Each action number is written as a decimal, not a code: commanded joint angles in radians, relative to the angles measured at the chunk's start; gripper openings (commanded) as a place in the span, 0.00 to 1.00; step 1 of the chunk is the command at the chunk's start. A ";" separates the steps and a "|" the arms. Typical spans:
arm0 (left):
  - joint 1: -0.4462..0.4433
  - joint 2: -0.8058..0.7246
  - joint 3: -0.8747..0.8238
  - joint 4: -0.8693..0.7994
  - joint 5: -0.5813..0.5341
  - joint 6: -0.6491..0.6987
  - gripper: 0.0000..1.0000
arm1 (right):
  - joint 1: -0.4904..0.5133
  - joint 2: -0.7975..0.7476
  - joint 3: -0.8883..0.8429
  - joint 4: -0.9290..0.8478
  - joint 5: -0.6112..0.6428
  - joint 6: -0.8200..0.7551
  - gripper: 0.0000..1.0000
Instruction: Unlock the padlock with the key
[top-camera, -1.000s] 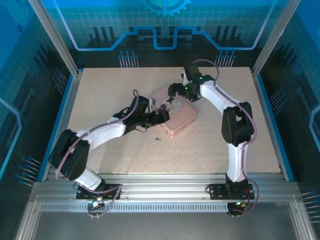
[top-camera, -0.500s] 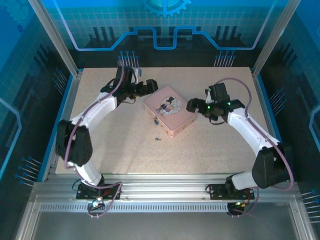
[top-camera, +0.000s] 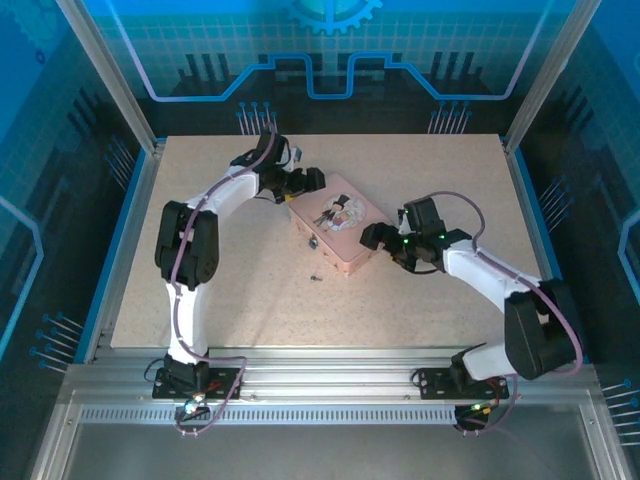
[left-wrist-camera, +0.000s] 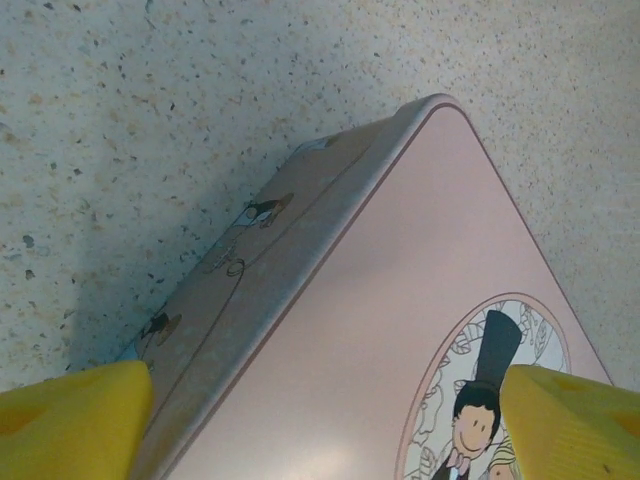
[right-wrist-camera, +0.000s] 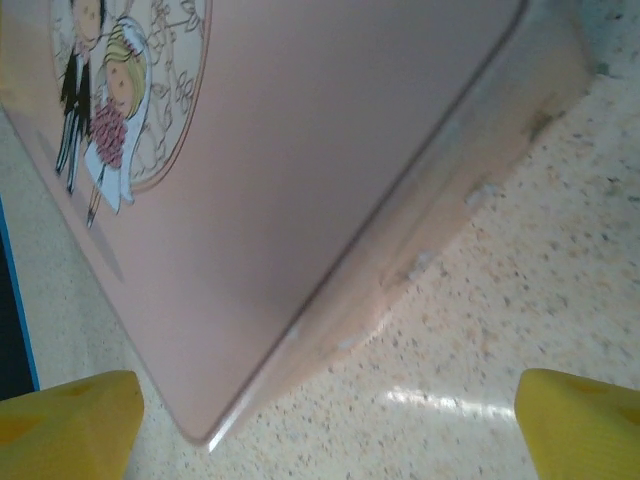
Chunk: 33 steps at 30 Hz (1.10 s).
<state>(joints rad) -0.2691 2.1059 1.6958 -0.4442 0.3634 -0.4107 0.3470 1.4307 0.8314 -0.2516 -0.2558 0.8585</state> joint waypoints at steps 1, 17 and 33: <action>0.003 -0.075 -0.079 0.005 0.066 0.016 0.89 | 0.013 0.093 0.074 0.077 -0.036 0.030 0.93; 0.001 -0.393 -0.550 0.303 0.070 -0.157 0.83 | 0.010 0.467 0.514 -0.097 -0.014 -0.129 0.81; -0.010 -0.437 -0.586 0.306 -0.018 -0.162 0.87 | -0.006 0.520 0.595 -0.150 -0.011 -0.180 0.84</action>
<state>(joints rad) -0.2516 1.6913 1.0706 -0.1669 0.3241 -0.5877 0.3363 1.9827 1.4509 -0.3809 -0.2100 0.6868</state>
